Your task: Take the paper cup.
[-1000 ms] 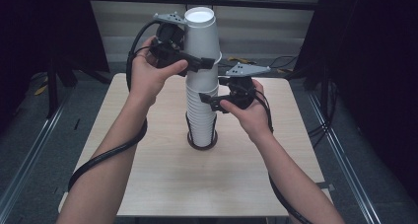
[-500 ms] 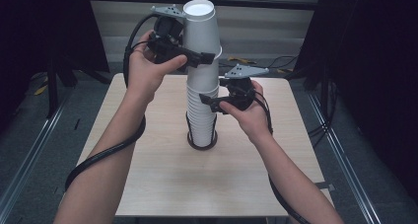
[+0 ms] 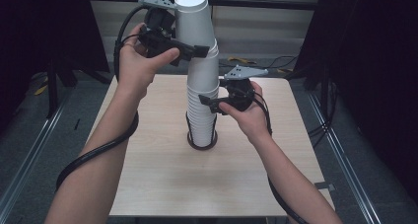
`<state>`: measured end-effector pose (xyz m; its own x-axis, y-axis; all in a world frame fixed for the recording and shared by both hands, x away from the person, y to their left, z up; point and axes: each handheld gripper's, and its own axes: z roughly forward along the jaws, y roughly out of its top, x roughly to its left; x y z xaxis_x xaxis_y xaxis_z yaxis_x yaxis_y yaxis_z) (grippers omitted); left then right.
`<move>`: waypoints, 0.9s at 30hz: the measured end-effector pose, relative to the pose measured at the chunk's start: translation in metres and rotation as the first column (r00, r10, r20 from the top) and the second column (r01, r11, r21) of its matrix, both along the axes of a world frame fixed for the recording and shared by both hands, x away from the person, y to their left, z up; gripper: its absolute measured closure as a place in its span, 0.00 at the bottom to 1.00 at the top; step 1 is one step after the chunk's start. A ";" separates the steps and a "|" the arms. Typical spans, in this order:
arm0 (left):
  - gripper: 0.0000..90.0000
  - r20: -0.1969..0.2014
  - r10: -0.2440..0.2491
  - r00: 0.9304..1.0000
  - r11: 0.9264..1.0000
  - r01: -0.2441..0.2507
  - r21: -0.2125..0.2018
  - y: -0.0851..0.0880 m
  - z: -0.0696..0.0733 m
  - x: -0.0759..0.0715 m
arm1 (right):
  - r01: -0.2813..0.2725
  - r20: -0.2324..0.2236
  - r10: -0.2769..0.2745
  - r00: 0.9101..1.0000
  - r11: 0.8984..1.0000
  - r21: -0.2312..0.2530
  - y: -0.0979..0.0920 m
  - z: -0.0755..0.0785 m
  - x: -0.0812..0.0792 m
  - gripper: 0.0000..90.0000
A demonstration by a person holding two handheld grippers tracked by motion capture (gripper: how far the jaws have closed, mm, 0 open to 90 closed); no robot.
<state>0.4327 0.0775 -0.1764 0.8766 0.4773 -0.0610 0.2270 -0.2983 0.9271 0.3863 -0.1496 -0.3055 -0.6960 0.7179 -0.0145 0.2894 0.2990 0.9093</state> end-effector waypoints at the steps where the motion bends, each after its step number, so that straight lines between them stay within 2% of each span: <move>1: 0.12 0.000 0.000 1.000 1.000 0.000 0.000 0.000 0.000 0.000 | 0.000 0.000 0.000 1.000 1.000 0.000 0.000 0.000 0.000 0.18; 6: 0.12 -0.016 0.008 1.000 1.000 -0.008 -0.011 0.007 0.001 -0.001 | -0.002 -0.003 0.002 1.000 1.000 -0.002 0.000 -0.001 0.000 0.17; 10: 0.12 -0.025 0.010 1.000 1.000 -0.011 -0.001 0.014 0.000 -0.002 | -0.002 -0.005 0.002 1.000 1.000 -0.003 -0.001 -0.002 0.000 0.17; 23: 0.12 -0.031 0.027 0.999 1.000 -0.027 -0.006 0.040 -0.002 -0.008 | -0.004 -0.009 0.004 1.000 1.000 -0.007 -0.001 -0.003 0.000 0.17; 27: 0.12 -0.037 0.034 0.999 0.999 -0.034 0.008 0.050 -0.006 -0.010 | -0.005 -0.010 0.004 1.000 1.000 -0.007 -0.002 -0.003 0.000 0.17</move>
<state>0.4228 0.1276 -0.1820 0.8572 0.5072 -0.0897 0.2715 -0.2969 0.9155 0.3859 -0.1513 -0.3086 -0.6993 0.7147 -0.0128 0.2972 0.3070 0.9041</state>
